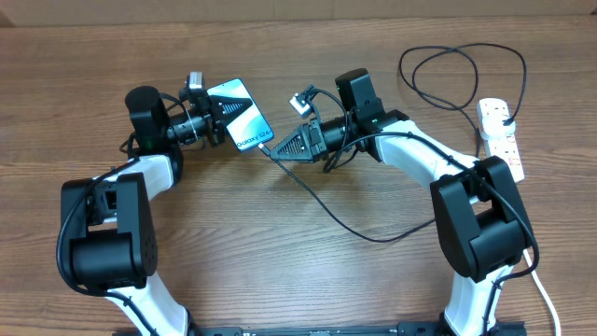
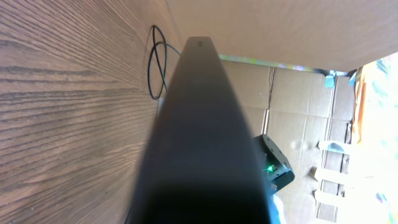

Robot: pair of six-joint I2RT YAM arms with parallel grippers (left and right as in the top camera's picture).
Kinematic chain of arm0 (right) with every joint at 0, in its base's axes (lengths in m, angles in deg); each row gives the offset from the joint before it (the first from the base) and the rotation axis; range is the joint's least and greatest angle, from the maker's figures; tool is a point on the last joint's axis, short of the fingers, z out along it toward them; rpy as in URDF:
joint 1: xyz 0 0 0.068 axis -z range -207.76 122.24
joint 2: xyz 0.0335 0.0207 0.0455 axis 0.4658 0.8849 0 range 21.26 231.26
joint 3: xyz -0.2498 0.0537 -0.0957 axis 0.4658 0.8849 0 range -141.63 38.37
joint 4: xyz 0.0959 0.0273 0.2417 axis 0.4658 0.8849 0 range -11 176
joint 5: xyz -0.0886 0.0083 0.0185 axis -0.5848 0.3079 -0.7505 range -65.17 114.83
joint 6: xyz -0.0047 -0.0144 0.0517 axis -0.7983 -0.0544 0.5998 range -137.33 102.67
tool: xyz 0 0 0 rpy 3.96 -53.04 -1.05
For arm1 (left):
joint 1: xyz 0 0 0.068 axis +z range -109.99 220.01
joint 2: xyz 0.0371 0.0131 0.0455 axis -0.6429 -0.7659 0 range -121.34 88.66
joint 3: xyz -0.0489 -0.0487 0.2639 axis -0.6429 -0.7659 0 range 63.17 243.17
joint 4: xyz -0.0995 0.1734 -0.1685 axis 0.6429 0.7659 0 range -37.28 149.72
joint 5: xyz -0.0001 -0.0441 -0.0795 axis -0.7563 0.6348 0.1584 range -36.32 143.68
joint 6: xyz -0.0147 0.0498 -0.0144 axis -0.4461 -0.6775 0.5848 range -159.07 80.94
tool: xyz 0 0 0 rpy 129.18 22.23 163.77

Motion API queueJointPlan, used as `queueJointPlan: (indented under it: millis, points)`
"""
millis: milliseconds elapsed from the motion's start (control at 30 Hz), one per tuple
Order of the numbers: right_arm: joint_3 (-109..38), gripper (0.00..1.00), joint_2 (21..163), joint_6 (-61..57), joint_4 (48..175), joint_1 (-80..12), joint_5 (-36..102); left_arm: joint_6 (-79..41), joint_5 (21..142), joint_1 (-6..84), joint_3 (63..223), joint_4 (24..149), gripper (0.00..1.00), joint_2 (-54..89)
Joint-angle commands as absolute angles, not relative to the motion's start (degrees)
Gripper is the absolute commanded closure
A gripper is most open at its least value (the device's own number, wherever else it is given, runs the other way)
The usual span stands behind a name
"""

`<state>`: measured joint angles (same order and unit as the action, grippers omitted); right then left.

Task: Plug charger to phone and switch on socket

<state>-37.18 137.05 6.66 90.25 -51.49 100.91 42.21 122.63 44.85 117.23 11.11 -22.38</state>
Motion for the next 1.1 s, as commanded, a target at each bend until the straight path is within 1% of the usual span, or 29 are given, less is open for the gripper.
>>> queueJointPlan:
  millis: [0, 667, 900, 933, 967, 1033, 1067]
  points:
    - [-37.73, 0.96, 137.33, 8.45, 89.28, -51.25, 99.59, 41.75, 124.16, 43.54, 118.83, 10.59, 0.95, -22.64]
    - [-37.73, 0.96, 137.35, 9.83, 89.37, -51.25, 97.93, 42.01, 120.42, 43.6, 118.83, 10.37, 0.96, -22.64]
    - [-37.73, 0.96, 136.61, 6.88, 90.62, -51.27, 88.71, 37.79, 120.33, 47.47, 118.83, 10.48, 0.96, -22.64]
    - [-37.75, 0.94, 135.89, 5.04, 91.73, -51.53, 86.0, 37.84, 120.7, 48.76, 118.83, 10.5, 0.96, -22.64]
    - [-37.75, 0.89, 135.01, 3.38, 93.0, -51.84, 83.09, 37.86, 120.92, 49.72, 118.83, 10.55, 0.96, -22.64]
    - [-37.77, 0.73, 132.68, -1.34, 95.93, -53.0, 75.49, 37.86, 121.47, 51.98, 118.83, 11.0, 0.96, -22.64]
    - [-37.77, 0.59, 131.28, -4.31, 97.44, -54.03, 70.33, 37.84, 121.55, 53.11, 118.83, 12.03, 0.96, -22.64]
